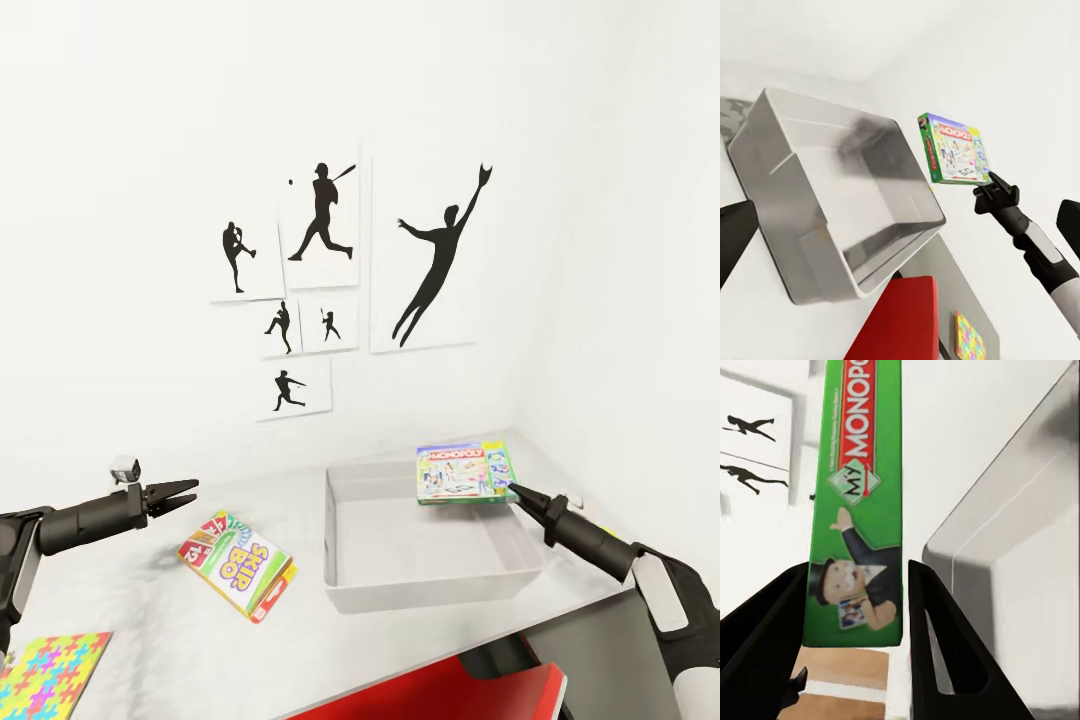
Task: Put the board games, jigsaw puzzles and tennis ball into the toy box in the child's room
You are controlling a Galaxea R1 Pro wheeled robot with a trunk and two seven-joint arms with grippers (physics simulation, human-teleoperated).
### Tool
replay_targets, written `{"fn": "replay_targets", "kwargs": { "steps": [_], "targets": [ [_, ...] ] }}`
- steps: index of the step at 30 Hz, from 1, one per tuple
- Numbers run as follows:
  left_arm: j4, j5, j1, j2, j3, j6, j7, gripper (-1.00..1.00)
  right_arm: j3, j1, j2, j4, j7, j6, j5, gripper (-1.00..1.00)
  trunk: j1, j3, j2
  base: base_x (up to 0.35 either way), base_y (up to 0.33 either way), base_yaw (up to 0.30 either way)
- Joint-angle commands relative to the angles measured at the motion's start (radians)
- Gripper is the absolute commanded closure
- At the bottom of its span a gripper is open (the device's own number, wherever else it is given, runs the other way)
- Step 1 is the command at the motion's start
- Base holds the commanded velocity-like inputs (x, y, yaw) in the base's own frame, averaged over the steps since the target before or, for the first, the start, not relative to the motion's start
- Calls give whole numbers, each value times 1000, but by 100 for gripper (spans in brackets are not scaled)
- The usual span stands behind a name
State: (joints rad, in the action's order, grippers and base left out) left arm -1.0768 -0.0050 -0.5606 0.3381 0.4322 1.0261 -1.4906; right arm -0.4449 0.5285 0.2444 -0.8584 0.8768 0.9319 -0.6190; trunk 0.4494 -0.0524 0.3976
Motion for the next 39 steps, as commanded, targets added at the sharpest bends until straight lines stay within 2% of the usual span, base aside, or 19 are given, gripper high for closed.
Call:
{"fn": "replay_targets", "kwargs": {
  "steps": [1,3,7,10,15,20,25,33,39],
  "targets": [
    [0,-1,-1,0,0,11,-4,-100,-2,19,-1,0,-52,36,-4,100,1,-2,2,0,0,0],
    [0,0,-1,1,0,11,-4,-100,-2,59,-3,0,-161,77,-8,100,1,-2,2,0,0,0],
    [0,0,-1,1,0,11,-5,-100,-1,101,-5,2,-269,104,-13,100,1,-2,2,0,0,0],
    [0,0,-1,1,0,11,-5,-100,5,116,-5,3,-305,109,-13,100,1,-2,2,0,0,0],
    [0,0,-1,1,0,11,-5,-100,36,150,-5,20,-354,112,-12,100,1,-2,2,0,0,0],
    [0,0,-1,0,0,11,-5,-100,65,205,-6,95,-421,113,-12,100,1,-2,2,0,0,0],
    [0,0,-1,1,0,11,-5,-100,73,234,-10,129,-466,113,-11,100,1,-2,2,0,0,0],
    [0,0,-1,2,0,11,-5,-100,90,269,-22,155,-581,114,-11,100,1,-2,2,0,0,0],
    [0,0,-1,2,0,11,-5,-100,98,300,-26,200,-617,115,-9,100,1,-2,2,0,0,0]
  ]
}}
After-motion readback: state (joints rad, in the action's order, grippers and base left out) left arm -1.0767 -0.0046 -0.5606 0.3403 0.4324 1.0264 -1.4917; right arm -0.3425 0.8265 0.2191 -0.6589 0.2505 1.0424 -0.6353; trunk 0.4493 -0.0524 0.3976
